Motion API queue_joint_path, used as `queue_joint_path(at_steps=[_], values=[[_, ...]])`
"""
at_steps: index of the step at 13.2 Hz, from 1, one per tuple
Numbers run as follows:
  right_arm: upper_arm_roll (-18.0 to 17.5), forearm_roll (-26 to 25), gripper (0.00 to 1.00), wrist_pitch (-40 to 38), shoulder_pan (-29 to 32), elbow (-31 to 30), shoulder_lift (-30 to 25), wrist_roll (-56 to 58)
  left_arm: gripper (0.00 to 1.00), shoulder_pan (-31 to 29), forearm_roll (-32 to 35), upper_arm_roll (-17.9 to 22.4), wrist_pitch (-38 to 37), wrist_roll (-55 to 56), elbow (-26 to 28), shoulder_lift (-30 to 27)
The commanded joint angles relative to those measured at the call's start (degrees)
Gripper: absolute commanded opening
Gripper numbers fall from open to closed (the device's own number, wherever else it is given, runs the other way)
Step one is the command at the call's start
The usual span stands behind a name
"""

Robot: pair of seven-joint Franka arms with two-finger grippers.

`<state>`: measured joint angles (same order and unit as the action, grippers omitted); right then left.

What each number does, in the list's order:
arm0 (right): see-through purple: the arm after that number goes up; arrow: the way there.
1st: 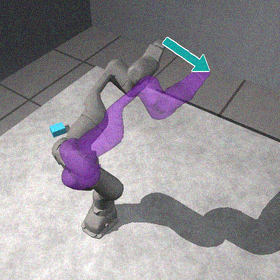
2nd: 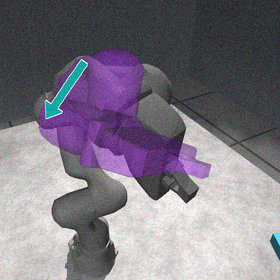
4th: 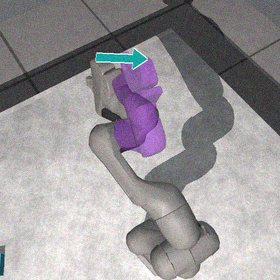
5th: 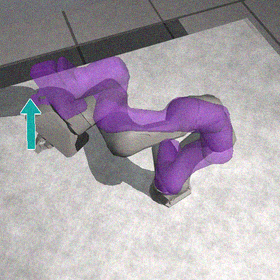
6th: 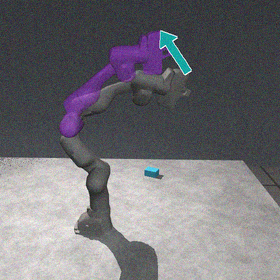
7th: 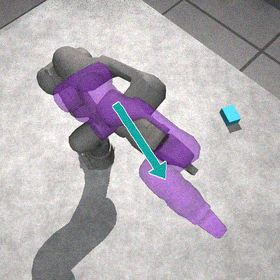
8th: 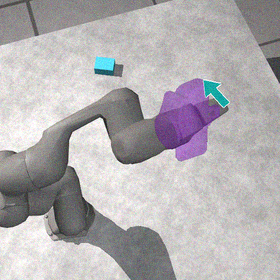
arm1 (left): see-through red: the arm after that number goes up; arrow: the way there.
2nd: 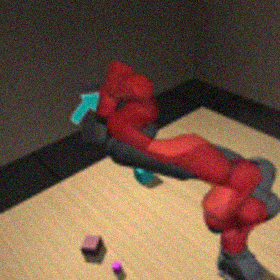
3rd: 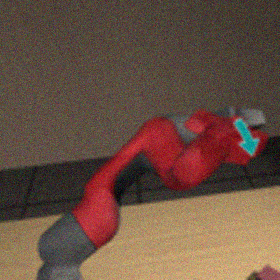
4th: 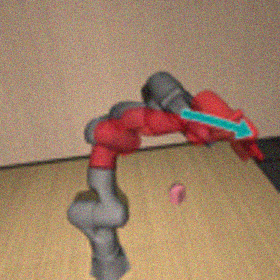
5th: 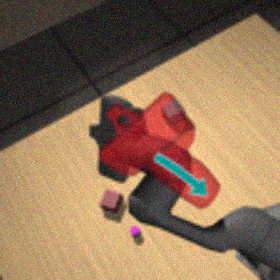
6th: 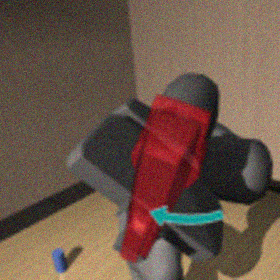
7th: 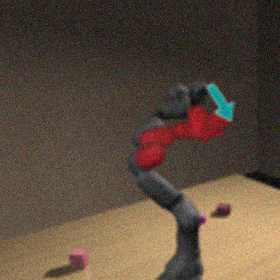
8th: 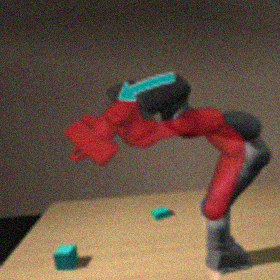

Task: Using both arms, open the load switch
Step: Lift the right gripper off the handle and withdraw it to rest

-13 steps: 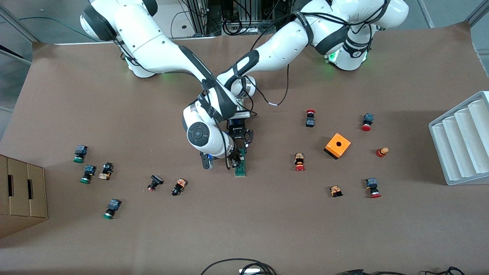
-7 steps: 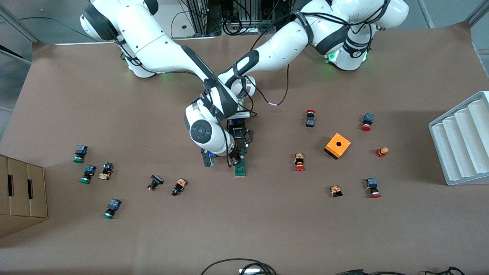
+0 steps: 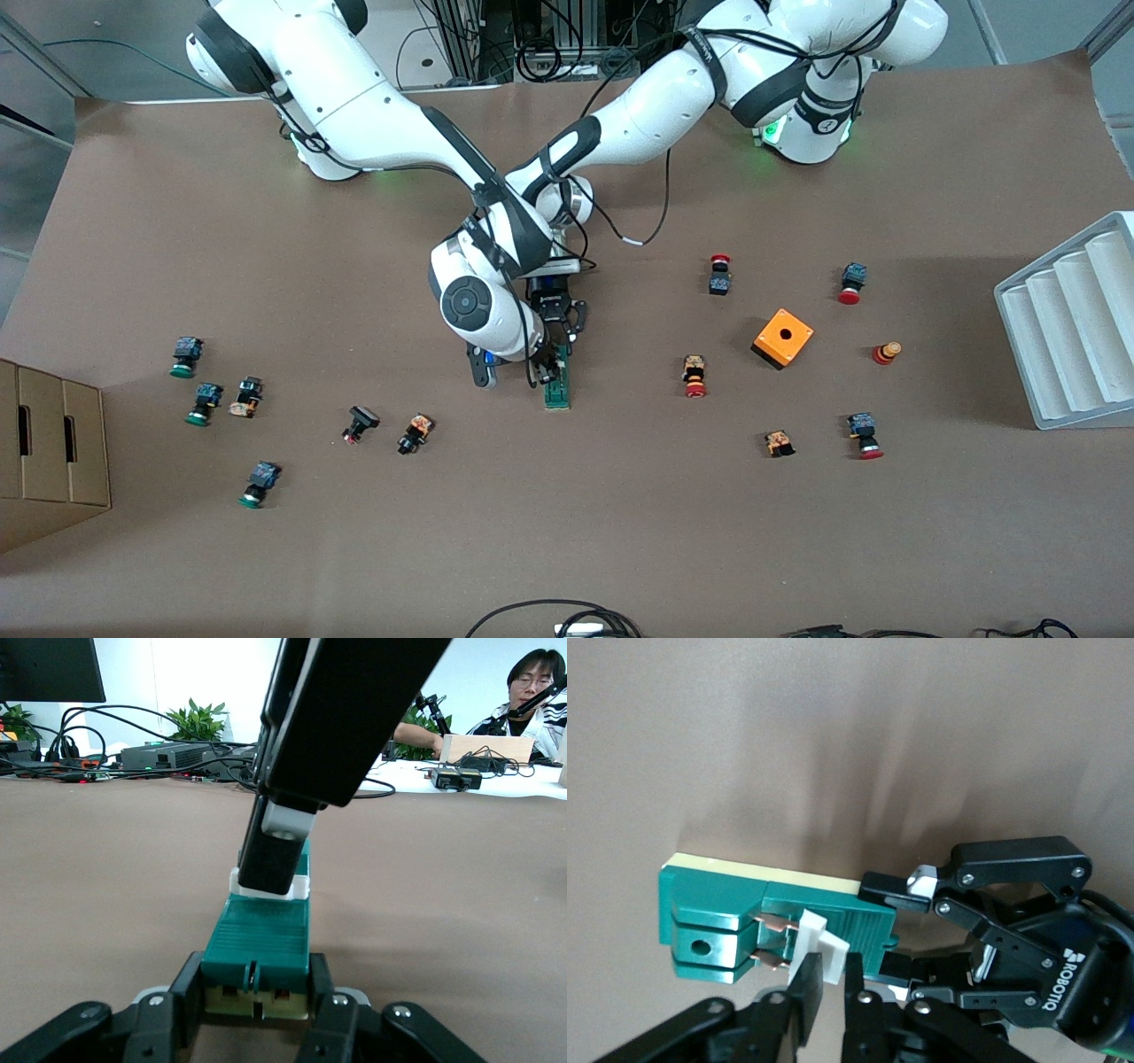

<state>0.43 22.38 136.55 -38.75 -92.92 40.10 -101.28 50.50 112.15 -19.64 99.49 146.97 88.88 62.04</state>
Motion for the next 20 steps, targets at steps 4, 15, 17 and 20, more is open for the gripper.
queue_joint_path(at_steps=[4,15,17,20], values=[[0.0,-4.3,1.00,-6.1,5.9,2.0,-6.9,3.0,0.51,-0.1,0.3,-0.3,0.4,-0.1,-1.5,3.1],[0.5,-8.6,1.00,-38.8,32.5,-4.6,-37.7,76.2,1.00,-0.1,-0.1,-0.4,0.4,-5.0,-2.5,1.6],[1.1,-12.1,1.00,-39.1,35.2,-8.3,-43.1,87.5,1.00,-0.1,-0.3,-0.4,0.4,-5.0,-2.6,1.4],[6.6,-16.8,1.00,-37.5,35.2,-10.4,-46.3,104.0,1.00,-0.1,-0.7,-0.7,1.4,-5.3,-2.4,-0.1]])
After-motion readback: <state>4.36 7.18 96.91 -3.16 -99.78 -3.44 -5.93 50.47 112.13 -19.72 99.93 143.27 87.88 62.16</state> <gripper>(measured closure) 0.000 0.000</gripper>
